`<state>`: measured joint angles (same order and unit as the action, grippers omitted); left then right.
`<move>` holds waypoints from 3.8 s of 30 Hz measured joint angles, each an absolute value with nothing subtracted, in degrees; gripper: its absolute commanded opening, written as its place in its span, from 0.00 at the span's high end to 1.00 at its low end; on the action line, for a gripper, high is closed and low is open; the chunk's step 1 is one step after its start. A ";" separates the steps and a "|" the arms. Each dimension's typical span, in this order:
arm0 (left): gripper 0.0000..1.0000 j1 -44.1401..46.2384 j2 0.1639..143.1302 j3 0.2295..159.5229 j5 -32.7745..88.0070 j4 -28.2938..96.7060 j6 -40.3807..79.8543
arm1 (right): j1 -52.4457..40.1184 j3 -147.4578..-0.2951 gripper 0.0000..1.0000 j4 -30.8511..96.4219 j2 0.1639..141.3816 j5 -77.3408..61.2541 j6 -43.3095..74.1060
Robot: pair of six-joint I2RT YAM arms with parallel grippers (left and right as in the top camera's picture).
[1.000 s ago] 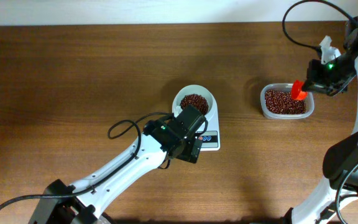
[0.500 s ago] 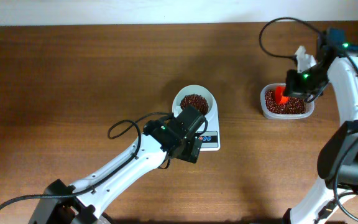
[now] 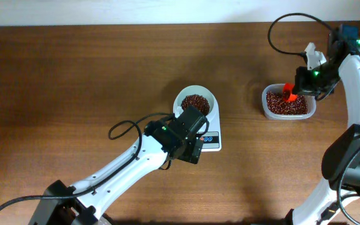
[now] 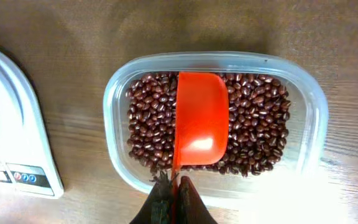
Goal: Scoop item into bowl and weigh 50g on scale
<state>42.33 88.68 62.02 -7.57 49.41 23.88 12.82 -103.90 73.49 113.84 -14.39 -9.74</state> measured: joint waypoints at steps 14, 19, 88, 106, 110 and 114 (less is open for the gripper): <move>0.01 42.30 88.68 62.02 -7.57 49.41 23.88 | 13.10 -106.76 0.96 78.87 113.84 -14.46 -8.73; 0.01 42.30 88.68 62.02 -7.57 49.41 23.88 | 17.67 -108.53 0.96 82.21 113.84 -22.02 -9.67; 0.01 42.33 88.68 62.02 -7.57 49.41 23.88 | -20.91 -113.06 0.96 69.87 113.19 -17.34 -39.18; 0.01 42.30 88.68 62.02 -7.57 49.41 23.88 | -22.94 -113.10 0.96 70.15 113.19 -12.86 -37.12; 0.01 42.33 88.68 62.02 -7.57 49.41 23.88 | -22.11 -113.10 0.96 68.29 113.19 -13.30 -31.68; 0.01 42.30 88.68 62.02 -7.57 49.41 23.88 | -14.90 -113.10 0.96 68.97 113.19 -23.31 -25.47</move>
